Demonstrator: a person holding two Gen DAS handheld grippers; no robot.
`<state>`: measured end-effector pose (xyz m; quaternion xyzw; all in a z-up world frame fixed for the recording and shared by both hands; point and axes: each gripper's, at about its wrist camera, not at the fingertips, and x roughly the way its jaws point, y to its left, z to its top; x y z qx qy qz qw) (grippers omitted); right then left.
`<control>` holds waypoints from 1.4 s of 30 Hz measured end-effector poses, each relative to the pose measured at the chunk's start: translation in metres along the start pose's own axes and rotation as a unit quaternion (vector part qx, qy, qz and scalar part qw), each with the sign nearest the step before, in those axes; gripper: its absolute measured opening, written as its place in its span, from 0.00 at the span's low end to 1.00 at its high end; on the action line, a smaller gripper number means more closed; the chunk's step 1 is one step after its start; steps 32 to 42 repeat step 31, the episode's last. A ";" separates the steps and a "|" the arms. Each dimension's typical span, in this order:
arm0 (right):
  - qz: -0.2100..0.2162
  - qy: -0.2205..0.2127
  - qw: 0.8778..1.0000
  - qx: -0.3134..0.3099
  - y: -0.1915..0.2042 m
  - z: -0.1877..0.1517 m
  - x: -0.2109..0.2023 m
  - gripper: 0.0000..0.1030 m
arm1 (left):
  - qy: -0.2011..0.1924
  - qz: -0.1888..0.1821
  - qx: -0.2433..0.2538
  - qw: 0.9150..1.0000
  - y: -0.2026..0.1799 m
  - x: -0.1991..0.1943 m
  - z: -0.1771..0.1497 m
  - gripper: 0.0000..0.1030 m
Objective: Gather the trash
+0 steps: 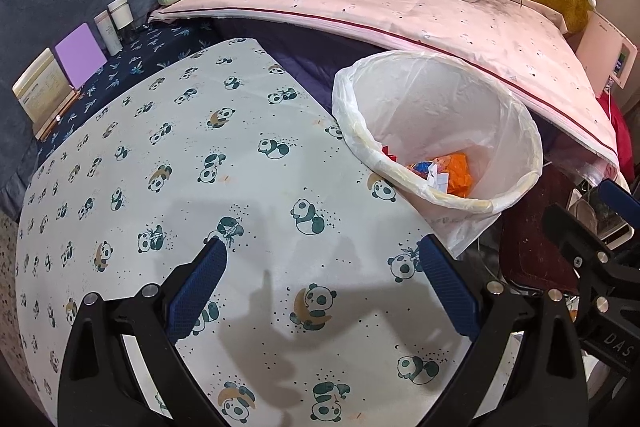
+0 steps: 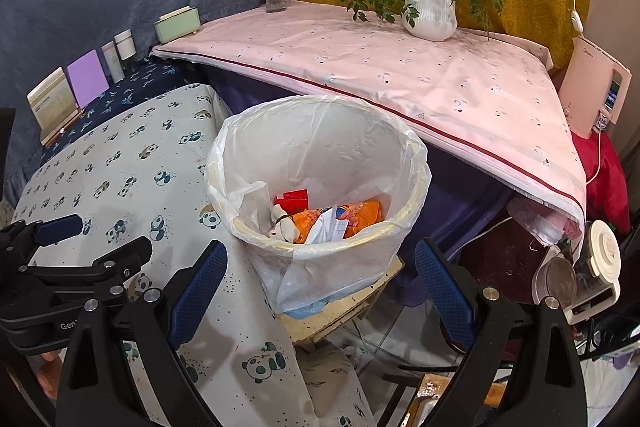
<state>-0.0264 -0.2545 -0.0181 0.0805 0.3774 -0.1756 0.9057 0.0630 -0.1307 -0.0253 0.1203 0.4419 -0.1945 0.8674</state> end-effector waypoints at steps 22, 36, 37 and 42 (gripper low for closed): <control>-0.009 0.006 1.000 0.009 -0.006 -0.006 0.001 0.89 | -0.001 -0.002 0.011 1.000 -0.007 0.000 -0.001 0.90; -0.010 0.000 1.000 0.015 -0.008 -0.007 -0.001 0.89 | -0.010 -0.007 0.012 1.000 -0.007 -0.001 -0.001 0.90; -0.010 0.000 1.000 0.015 -0.008 -0.007 -0.001 0.89 | -0.010 -0.007 0.012 1.000 -0.007 -0.001 -0.001 0.90; -0.010 0.000 1.000 0.015 -0.008 -0.007 -0.001 0.89 | -0.010 -0.007 0.012 1.000 -0.007 -0.001 -0.001 0.90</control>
